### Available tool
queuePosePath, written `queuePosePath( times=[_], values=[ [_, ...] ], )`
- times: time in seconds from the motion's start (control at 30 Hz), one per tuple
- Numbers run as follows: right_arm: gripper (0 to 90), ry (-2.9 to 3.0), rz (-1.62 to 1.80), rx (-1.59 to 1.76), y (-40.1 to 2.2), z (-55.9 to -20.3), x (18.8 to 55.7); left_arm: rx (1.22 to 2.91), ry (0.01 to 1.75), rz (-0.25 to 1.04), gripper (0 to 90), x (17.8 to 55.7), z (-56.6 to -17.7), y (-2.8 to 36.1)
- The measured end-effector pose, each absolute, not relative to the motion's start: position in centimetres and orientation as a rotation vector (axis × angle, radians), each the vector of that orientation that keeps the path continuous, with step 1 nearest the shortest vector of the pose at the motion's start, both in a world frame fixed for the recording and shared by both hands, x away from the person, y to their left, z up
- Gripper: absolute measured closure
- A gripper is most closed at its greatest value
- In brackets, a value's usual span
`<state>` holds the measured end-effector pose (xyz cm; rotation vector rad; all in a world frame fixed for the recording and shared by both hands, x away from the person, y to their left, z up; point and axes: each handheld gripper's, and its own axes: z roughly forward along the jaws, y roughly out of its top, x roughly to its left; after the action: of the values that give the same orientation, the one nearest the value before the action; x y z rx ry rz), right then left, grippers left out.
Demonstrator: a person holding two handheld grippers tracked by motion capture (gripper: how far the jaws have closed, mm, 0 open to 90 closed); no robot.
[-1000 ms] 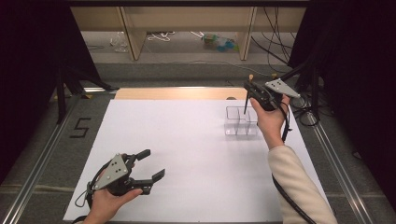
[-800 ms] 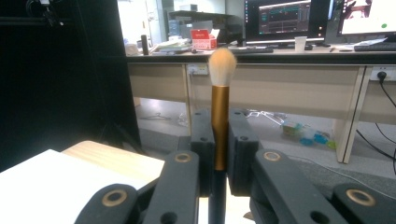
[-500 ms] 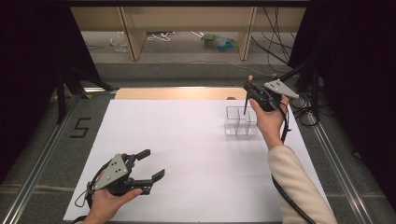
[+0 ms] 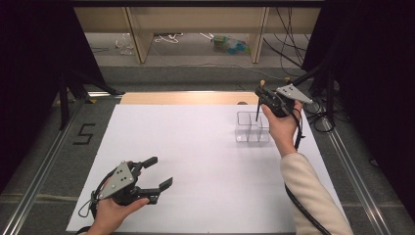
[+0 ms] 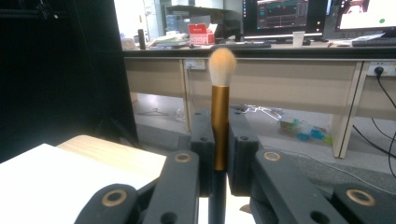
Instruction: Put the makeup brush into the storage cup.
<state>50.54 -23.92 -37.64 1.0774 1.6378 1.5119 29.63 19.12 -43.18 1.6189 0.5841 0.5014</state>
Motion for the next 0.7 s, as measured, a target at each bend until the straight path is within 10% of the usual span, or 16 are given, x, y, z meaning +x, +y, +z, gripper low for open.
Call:
queuePosePath(
  times=[0.7],
  values=[
    [84.0, 1.646, 1.507, 1.086, -24.07, -38.09, 50.76, 1.619, 0.583, 0.503, 18.7, 29.63, -43.18, 19.12]
  ],
)
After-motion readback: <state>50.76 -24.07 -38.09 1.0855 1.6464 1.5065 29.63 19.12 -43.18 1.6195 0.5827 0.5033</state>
